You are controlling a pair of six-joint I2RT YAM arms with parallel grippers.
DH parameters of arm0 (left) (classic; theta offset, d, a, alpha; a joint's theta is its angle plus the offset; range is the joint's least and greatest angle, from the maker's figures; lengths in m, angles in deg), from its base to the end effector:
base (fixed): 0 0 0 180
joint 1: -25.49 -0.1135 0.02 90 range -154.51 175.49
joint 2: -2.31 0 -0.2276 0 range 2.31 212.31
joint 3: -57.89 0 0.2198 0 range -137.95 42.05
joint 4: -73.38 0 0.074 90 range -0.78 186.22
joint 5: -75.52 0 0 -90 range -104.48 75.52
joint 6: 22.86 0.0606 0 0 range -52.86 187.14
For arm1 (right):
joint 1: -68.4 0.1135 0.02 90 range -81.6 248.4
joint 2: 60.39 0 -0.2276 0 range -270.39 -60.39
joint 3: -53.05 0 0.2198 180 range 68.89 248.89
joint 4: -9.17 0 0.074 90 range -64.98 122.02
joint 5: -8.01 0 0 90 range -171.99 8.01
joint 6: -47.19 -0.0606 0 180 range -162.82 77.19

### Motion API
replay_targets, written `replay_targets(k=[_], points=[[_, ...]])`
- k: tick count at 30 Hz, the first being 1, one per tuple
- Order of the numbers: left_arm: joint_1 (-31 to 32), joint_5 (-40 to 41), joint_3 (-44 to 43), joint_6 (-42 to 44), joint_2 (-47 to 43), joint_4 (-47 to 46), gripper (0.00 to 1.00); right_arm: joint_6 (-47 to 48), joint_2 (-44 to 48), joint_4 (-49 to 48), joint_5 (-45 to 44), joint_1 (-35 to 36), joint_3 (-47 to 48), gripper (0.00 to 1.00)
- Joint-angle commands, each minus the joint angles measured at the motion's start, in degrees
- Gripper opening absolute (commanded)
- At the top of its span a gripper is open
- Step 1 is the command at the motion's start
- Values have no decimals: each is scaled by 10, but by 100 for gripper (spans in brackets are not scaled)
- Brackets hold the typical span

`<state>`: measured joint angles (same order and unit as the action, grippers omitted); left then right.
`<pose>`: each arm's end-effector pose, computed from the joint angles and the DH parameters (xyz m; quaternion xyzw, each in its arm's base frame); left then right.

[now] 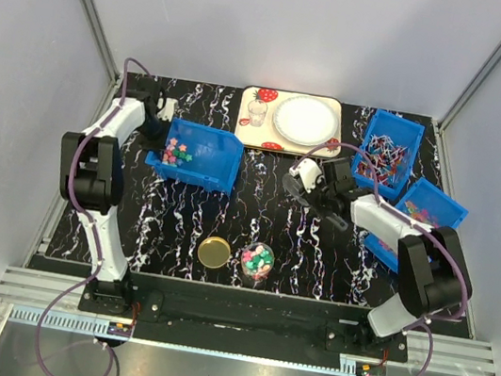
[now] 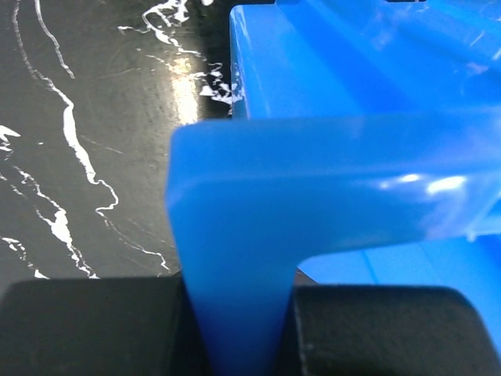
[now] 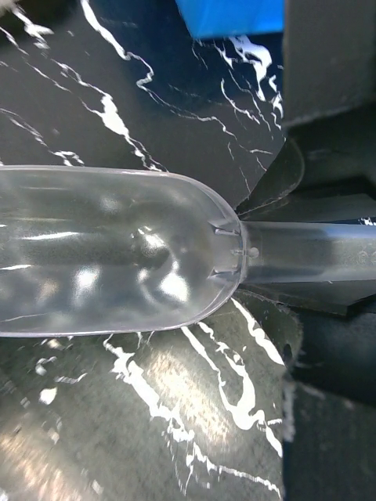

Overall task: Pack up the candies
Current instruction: Place the spatula at the center of the board.

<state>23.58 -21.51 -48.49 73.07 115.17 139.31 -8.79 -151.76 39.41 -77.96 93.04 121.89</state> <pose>0.3674 0.0048 0.1705 0.0440 0.9854 -0.0500 0.1564 0.2798 0.1330 0.1498 -0.4737 0.8202 0.0071 0.3207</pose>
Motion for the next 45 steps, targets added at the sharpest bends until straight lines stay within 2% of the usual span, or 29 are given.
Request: replay_targets(k=[1,6,11,17,20,21,22,23,25,28,32,34,40,42,44,45], points=[[-10,17,-41,-2,10,-10,0,-13,-13,-31,14,-19,16,0],[-14,20,-58,-5,19,-8,3,-13,-23,-30,12,-27,17,3],[-16,22,-66,-5,22,-7,15,-12,-43,-11,7,-29,29,12],[-17,18,-66,-3,15,-3,29,-12,-54,-2,-1,-31,37,17],[-17,15,-67,-5,5,-3,37,-15,-60,2,-17,-32,47,29],[-18,12,-66,-6,3,-2,44,-16,-61,6,-22,-33,51,32],[-18,4,-66,-6,-6,-1,48,-17,-60,12,-28,-34,55,40],[-18,1,-63,-7,-12,-2,52,-17,-57,15,-30,-34,60,42],[-17,-10,-61,-7,-27,-1,59,-14,-48,28,-29,-35,63,45],[-18,-25,-53,-6,-52,-1,64,-12,-28,45,-25,-35,69,47],[-17,-49,-33,-1,-84,-2,68,-11,-3,77,-17,-36,82,58],[-17,-68,-26,1,-106,0,71,-19,19,107,-3,-35,98,59],[-15,-134,14,20,-183,0,87,-53,102,232,94,-34,170,99],[-1,-157,34,36,-214,5,97,-66,122,265,120,-24,182,100],[30,-152,69,64,-237,3,99,-68,146,281,122,-3,186,100],[43,-136,86,72,-265,-3,99,-68,162,287,106,33,180,100]])
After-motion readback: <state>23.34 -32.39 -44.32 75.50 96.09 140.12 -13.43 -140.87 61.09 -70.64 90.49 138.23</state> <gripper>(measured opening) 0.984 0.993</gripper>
